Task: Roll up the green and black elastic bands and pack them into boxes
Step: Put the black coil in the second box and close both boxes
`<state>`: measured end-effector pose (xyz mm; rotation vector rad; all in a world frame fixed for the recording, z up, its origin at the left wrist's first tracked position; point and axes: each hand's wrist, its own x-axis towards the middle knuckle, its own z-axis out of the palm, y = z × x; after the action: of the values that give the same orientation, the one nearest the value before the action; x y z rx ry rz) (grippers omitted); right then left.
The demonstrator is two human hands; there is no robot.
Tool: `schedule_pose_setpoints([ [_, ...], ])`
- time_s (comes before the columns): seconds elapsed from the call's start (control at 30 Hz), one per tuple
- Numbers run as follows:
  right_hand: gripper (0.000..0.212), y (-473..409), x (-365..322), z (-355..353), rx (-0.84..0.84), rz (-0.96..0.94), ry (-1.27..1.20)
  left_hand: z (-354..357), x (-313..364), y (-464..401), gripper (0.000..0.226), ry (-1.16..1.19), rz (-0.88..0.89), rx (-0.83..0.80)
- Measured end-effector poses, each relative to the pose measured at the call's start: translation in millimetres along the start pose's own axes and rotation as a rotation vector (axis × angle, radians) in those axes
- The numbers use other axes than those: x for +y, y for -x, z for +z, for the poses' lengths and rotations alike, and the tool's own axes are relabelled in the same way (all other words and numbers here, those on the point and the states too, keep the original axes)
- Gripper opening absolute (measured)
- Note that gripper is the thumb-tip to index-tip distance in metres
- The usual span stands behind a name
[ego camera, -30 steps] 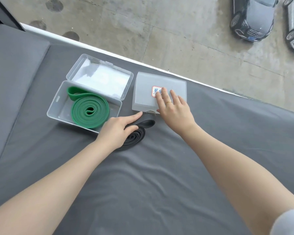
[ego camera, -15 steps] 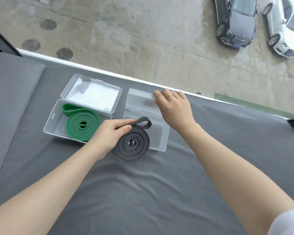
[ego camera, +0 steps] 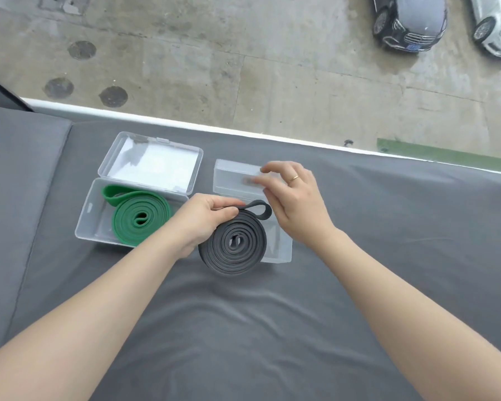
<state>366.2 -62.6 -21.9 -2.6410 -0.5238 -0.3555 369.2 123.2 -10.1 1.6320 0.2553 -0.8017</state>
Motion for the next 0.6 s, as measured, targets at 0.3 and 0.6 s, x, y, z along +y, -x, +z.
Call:
schedule_pose_setpoints([
  [0.3,0.032,22.7,19.5,-3.7,-0.029,0.142,0.129,20.5,-12.6,-8.3,0.024,-0.132,-0.006,-0.042],
  [0.6,0.055,16.8,42.1,26.4,-0.665,0.540,-0.026,11.4,-35.7,-8.3,0.023,-0.068,0.007,0.017],
])
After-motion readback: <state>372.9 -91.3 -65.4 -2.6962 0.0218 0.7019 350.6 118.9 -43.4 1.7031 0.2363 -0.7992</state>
